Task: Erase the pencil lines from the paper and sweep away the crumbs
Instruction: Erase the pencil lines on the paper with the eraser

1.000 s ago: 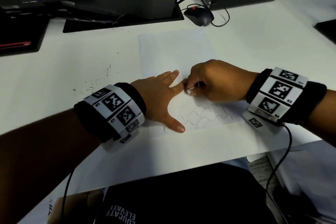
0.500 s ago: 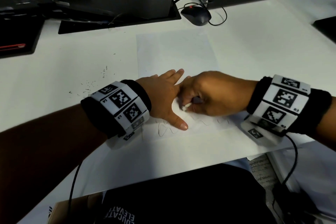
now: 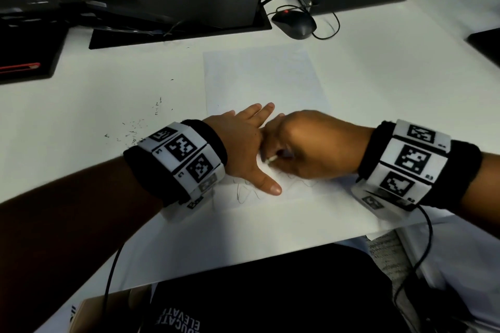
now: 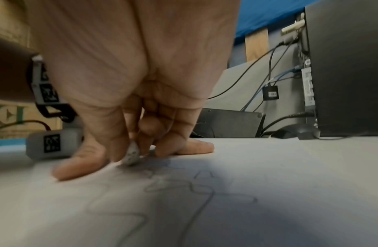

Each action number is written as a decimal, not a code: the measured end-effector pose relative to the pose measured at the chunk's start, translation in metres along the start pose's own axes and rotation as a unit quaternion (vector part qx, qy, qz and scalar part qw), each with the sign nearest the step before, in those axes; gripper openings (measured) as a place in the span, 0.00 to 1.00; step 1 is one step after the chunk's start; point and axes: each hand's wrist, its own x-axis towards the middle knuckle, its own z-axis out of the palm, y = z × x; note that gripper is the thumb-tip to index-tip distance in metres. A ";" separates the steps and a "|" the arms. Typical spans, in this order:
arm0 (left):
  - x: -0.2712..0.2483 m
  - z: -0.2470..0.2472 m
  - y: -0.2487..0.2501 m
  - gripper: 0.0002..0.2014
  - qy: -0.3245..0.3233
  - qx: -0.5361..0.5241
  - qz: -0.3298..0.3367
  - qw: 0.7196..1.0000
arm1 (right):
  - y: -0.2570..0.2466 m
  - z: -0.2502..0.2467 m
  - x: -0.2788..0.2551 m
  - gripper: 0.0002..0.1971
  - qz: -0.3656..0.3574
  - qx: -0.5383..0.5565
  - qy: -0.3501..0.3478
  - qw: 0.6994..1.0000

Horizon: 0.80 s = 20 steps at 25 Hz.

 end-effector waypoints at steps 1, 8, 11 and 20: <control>-0.001 -0.001 0.002 0.46 -0.001 0.000 0.003 1.000 | -0.004 0.002 -0.002 0.06 -0.015 0.032 -0.024 0.999; -0.015 0.003 0.019 0.61 0.035 0.050 -0.024 0.998 | 0.044 -0.016 -0.002 0.07 0.270 0.343 0.030 0.899; -0.034 0.022 0.049 0.58 0.034 0.047 0.009 0.998 | 0.042 -0.013 0.001 0.08 0.249 0.284 0.002 0.926; -0.100 0.025 0.024 0.73 -0.028 0.076 -0.216 0.973 | 0.039 -0.015 0.002 0.08 0.245 0.263 -0.026 0.933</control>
